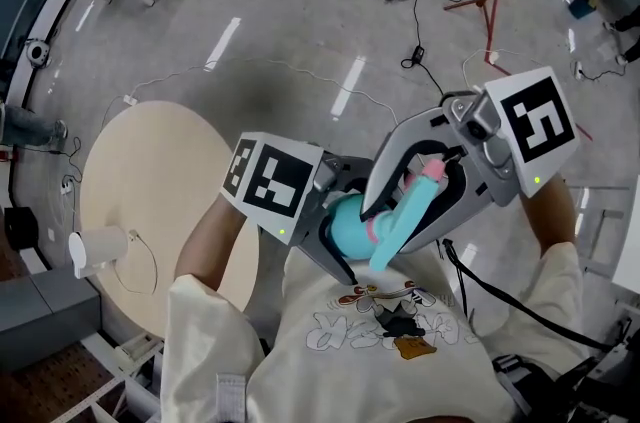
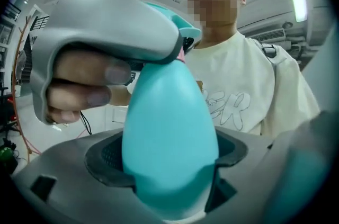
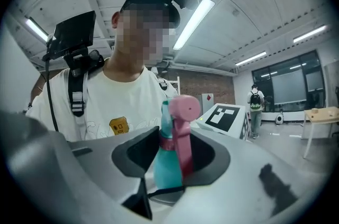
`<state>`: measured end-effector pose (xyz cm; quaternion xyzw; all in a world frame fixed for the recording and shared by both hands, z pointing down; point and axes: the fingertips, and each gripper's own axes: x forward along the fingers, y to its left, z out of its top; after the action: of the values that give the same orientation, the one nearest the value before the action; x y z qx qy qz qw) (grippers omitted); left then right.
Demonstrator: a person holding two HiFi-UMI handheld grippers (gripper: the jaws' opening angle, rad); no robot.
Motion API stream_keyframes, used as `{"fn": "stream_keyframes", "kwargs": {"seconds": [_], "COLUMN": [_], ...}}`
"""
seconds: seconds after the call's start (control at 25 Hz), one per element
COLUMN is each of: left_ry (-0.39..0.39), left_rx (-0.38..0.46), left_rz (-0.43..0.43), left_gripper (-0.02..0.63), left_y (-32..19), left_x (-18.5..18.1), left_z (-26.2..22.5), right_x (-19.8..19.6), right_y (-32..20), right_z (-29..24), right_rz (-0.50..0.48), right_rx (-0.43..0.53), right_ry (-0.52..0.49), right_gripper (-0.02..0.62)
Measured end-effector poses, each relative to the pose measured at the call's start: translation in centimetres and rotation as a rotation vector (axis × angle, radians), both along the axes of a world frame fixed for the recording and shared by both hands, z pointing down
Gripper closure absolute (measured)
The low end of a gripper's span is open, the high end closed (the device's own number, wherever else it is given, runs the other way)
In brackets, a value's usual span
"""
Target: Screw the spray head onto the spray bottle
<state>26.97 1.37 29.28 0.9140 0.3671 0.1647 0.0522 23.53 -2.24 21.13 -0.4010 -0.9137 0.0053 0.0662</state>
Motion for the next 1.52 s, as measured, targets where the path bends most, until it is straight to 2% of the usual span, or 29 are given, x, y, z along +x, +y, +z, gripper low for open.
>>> {"fn": "stream_keyframes", "kwargs": {"seconds": [0.12,0.28,0.6,0.76,0.92,1.08,1.24,1.32,1.44,1.52], "left_ry": [0.023,0.022,-0.037,-0.095,-0.137,-0.158,-0.150,-0.159,-0.189,-0.193], "left_rx": [-0.017,0.005,0.109,0.156,0.175,0.211,0.316,0.364,0.319,0.256], "left_rz": [-0.079,-0.285,-0.652,-0.845,-0.954,-0.980,-1.044,-1.095,-1.219,-1.355], "left_gripper": [0.173,0.173,0.173,0.172,0.172,0.173,0.172,0.172,0.172,0.177], "left_y": [-1.4,-4.5,-11.1,-13.6,-14.5,-14.5,-15.1,-15.3,-15.7,-15.9], "left_x": [0.6,1.0,1.8,1.7,1.4,0.8,0.3,-0.7,-4.3,-7.1], "left_z": [-0.1,0.8,2.7,3.8,4.7,5.5,6.0,6.4,7.2,7.4], "right_x": [0.0,-0.2,-0.3,-0.5,-0.7,-1.4,-2.2,-2.0,-2.8,-3.8], "right_y": [-1.4,-3.7,-8.8,-10.7,-11.1,-10.7,-10.3,-10.8,-12.3,-13.5], "right_z": [-0.2,0.6,2.2,3.0,3.6,4.2,3.8,4.7,6.2,6.7], "right_rz": [0.085,0.242,0.516,0.625,0.677,0.674,0.668,0.688,0.709,0.709], "right_rx": [-0.031,-0.023,-0.036,-0.034,-0.051,-0.022,0.031,0.077,0.093,0.087], "right_ry": [-0.008,-0.005,0.061,0.093,0.103,0.105,0.069,0.103,0.172,0.175], "right_gripper": [0.459,0.462,0.462,0.462,0.460,0.461,0.462,0.462,0.462,0.462]}}
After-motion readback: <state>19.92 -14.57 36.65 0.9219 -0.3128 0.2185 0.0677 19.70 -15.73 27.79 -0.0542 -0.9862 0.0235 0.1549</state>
